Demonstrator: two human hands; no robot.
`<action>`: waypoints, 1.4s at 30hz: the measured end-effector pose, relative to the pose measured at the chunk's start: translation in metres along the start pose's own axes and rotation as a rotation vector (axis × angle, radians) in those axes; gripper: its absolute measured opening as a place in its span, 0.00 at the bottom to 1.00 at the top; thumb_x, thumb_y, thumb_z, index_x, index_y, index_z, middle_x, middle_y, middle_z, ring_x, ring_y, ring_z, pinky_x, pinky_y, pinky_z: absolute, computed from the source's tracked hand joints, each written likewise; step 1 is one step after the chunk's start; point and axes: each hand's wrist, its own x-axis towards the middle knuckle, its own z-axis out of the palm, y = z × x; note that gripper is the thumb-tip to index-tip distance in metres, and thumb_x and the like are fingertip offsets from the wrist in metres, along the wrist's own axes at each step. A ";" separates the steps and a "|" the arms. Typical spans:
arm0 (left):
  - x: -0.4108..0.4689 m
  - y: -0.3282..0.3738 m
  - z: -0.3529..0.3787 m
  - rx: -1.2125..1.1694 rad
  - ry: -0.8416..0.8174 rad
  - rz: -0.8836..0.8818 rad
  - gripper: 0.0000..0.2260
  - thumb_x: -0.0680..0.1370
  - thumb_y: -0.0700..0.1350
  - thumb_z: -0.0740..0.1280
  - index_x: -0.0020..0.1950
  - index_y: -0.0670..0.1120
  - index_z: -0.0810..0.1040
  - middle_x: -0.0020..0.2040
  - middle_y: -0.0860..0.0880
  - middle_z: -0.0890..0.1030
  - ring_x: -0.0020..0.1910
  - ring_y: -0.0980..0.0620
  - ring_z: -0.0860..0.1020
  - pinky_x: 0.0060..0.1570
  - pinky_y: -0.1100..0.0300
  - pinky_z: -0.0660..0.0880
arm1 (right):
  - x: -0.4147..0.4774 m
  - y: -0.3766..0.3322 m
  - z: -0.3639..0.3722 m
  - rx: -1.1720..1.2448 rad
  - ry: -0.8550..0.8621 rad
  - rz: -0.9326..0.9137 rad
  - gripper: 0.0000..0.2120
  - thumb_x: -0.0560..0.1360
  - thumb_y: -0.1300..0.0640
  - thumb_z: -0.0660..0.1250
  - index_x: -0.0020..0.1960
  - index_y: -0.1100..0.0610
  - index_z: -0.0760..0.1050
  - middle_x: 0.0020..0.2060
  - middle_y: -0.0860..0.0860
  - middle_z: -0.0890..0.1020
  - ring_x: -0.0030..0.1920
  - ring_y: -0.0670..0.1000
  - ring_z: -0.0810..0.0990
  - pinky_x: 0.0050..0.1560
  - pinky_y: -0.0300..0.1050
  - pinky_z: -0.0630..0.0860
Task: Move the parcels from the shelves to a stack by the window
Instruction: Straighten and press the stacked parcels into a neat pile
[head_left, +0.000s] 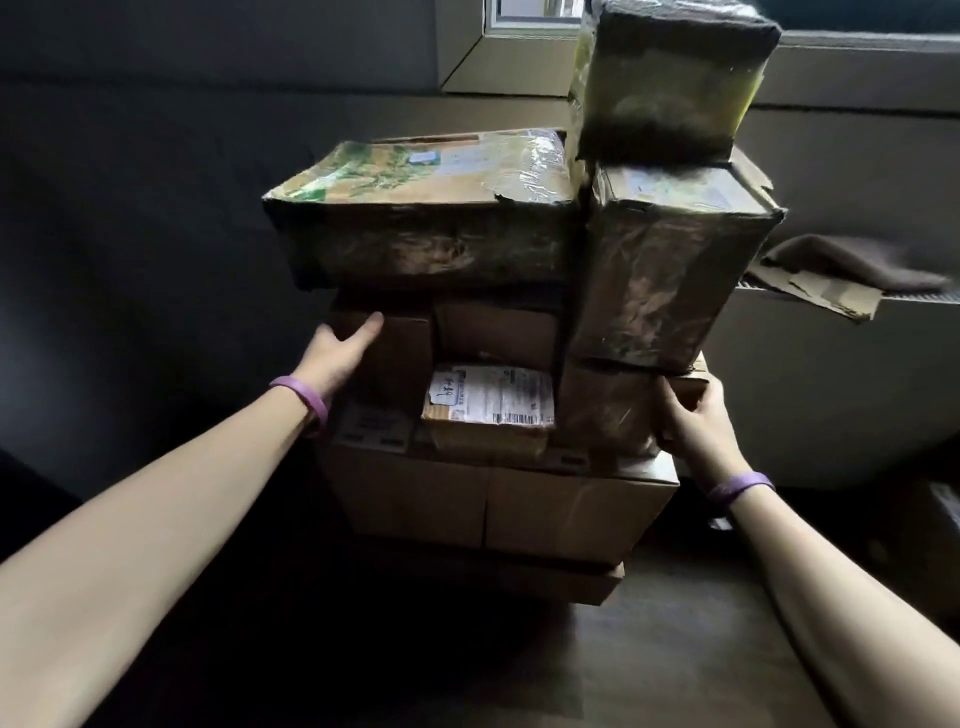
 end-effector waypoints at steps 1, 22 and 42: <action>0.000 -0.001 0.001 -0.005 0.000 -0.005 0.45 0.66 0.69 0.71 0.72 0.40 0.67 0.66 0.42 0.77 0.64 0.43 0.77 0.67 0.47 0.72 | -0.001 0.000 0.000 -0.006 0.023 0.010 0.38 0.63 0.31 0.69 0.63 0.53 0.68 0.51 0.52 0.81 0.49 0.53 0.78 0.55 0.61 0.77; -0.064 -0.018 0.048 -0.113 -0.179 -0.448 0.26 0.80 0.57 0.63 0.71 0.43 0.66 0.59 0.46 0.75 0.49 0.44 0.78 0.49 0.49 0.77 | -0.083 -0.014 0.076 -0.068 -0.183 0.436 0.29 0.82 0.46 0.62 0.72 0.67 0.65 0.58 0.59 0.75 0.55 0.54 0.73 0.60 0.50 0.71; -0.063 -0.031 0.082 -0.498 -0.072 -0.532 0.06 0.81 0.42 0.65 0.56 0.42 0.77 0.52 0.44 0.81 0.53 0.48 0.79 0.57 0.52 0.75 | -0.083 -0.018 0.134 0.751 -0.176 0.858 0.11 0.85 0.60 0.54 0.50 0.59 0.74 0.46 0.56 0.80 0.70 0.62 0.72 0.64 0.54 0.70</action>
